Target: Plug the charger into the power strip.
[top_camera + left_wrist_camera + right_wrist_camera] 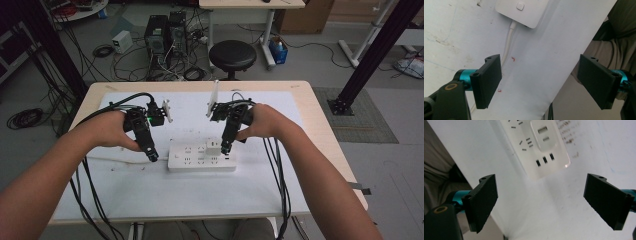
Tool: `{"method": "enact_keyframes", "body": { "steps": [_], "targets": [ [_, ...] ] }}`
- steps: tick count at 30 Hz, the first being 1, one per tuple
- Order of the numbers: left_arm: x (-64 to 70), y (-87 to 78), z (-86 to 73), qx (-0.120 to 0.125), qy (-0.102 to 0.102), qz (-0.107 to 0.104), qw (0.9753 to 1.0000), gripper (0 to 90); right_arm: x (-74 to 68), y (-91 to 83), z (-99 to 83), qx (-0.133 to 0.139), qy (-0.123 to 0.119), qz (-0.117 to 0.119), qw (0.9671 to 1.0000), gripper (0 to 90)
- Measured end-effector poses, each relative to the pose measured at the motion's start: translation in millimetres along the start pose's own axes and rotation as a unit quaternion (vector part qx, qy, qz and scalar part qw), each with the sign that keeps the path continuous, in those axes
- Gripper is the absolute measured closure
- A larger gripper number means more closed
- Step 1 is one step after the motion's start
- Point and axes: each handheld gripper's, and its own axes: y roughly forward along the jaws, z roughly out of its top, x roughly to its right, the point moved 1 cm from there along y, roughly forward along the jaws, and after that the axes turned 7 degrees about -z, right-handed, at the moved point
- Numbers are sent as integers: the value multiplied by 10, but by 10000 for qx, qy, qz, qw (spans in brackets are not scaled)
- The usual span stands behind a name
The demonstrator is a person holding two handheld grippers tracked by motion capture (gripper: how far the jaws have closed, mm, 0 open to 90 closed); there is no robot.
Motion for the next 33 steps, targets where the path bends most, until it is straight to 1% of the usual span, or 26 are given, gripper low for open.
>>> {"method": "enact_keyframes", "body": {
  "steps": [1,2,3,4,5,6,7,8,9,11,12,15,16,17,19,20,21,23,24,27,28,29,31,32,33],
  "targets": [
    [7,-21,-7,14,-7,0,10000,201,4,-66,-64,23,100,-16,9999,116],
    [12,-27,-12,64,-60,0,10000,201,6,-129,-149,31,282,-23,9996,116],
    [8,-49,-18,52,-70,27,10000,201,15,-163,-202,-16,370,-52,9993,116],
    [10,-62,-26,100,-114,26,9999,201,31,-186,-277,-27,516,-74,9986,116],
    [18,-75,-33,143,-170,39,9997,201,61,-201,-352,-127,719,-103,9973,116],
    [18,-95,-40,130,-153,51,9998,201,89,-210,-428,-234,960,-160,9950,116],
    [28,-101,-44,189,-203,64,9996,201,112,-210,-502,-300,1142,-230,9927,116],
    [30,-115,-46,180,-199,86,9996,201,133,-207,-575,-331,1230,-280,9915,116],
    [41,-120,-47,226,-253,105,9994,201,142,-201,-639,-309,1308,-301,9905,116],
    [38,-138,-41,228,-258,121,9993,201,126,-194,-739,-264,1430,-305,9889,116],
    [41,-139,-36,248,-273,131,9992,201,117,-190,-778,-242,1406,-337,9892,116],
    [55,-140,-15,226,-250,177,9993,201,63,-226,-832,-167,1477,-457,9878,116],
    [64,-141,-10,246,-282,185,9991,201,57,-241,-842,-159,1517,-453,9873,116],
    [66,-146,-6,231,-240,177,9993,201,53,-258,-852,-203,1529,-453,9870,116],
    [87,-138,1,261,-289,180,9991,201,45,-282,-864,-238,1525,-439,9870,116],
    [90,-146,5,204,-240,181,9993,201,44,-298,-867,-262,1557,-431,9865,116],
    [96,-148,8,203,-244,196,9993,201,54,-312,-870,-249,1560,-419,9866,116],
    [105,-161,16,210,-244,209,9993,201,71,-352,-872,-241,1622,-465,9854,116],
    [112,-166,20,264,-278,216,9990,201,77,-370,-871,-228,1651,-482,9848,116],
    [109,-192,31,323,-256,227,9989,201,75,-401,-859,-291,1613,-518,9851,116],
    [108,-192,35,353,-263,238,9987,201,78,-399,-852,-331,1562,-515,9858,116],
    [104,-192,39,326,-229,255,9989,201,69,-391,-838,-366,1607,-527,9849,116],
    [107,-172,47,289,-234,229,9990,201,74,-371,-817,-458,1598,-568,9844,116],
    [107,-172,47,289,-234,229,9990,201,74,-371,-817,-458,1598,-568,9844,116],
    [113,-150,61,251,-186,210,9993,201,80,-353,-791,-432,1576,-621,9846,116]
  ]
}}
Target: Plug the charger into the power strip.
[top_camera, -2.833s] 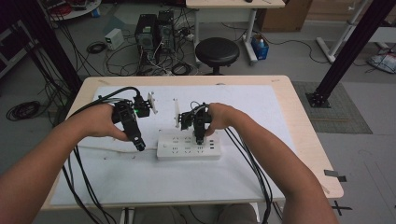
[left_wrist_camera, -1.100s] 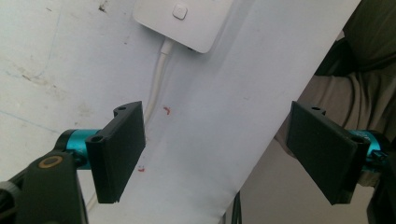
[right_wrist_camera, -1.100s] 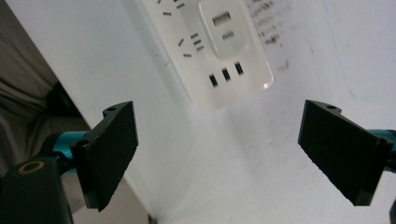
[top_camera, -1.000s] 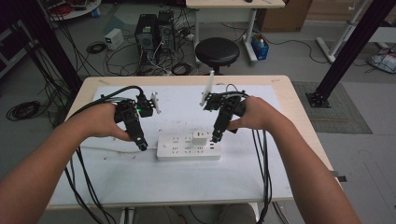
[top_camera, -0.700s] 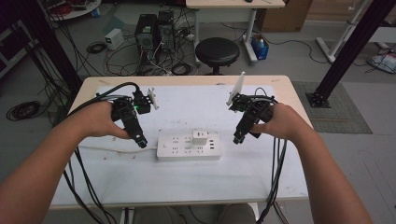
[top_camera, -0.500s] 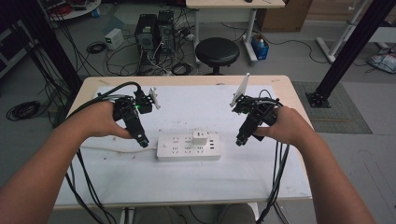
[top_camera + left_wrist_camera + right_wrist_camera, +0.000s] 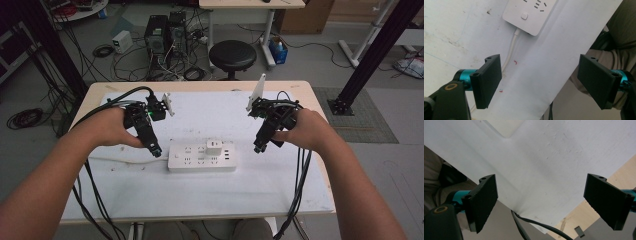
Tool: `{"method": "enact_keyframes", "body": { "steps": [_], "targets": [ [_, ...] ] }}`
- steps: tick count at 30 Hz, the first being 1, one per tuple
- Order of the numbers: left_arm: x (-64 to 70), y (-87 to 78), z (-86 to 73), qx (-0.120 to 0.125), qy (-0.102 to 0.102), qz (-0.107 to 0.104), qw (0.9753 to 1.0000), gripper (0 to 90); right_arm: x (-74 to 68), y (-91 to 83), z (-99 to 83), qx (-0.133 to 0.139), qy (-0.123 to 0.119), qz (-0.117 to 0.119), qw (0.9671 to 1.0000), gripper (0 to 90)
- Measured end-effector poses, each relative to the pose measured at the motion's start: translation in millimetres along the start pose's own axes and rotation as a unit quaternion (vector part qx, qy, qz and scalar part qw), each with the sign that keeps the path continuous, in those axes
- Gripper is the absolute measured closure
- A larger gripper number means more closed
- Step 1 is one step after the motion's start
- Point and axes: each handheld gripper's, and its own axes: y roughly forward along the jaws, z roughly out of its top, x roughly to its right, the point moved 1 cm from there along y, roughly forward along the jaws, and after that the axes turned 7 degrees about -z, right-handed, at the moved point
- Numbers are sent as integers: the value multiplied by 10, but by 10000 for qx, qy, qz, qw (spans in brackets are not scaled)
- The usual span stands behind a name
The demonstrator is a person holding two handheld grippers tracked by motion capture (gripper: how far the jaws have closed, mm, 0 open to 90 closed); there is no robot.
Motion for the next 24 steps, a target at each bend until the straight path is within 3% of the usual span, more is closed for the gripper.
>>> {"method": "enact_keyframes", "body": {
  "steps": [6,14,15,24],
  "targets": [
    [-6,23,0,-45,28,-44,10000,201,-21,-19,-8,-36,-40,9,10000,116],
    [15,-24,-24,44,-16,-27,10000,201,11,-37,-54,13,130,37,9999,116],
    [12,-29,-28,15,-19,-16,10000,201,13,-39,-57,9,56,37,10000,116],
    [41,-68,-73,63,-34,8,10000,201,-21,-66,-90,62,135,-27,9999,116]
  ]
}}
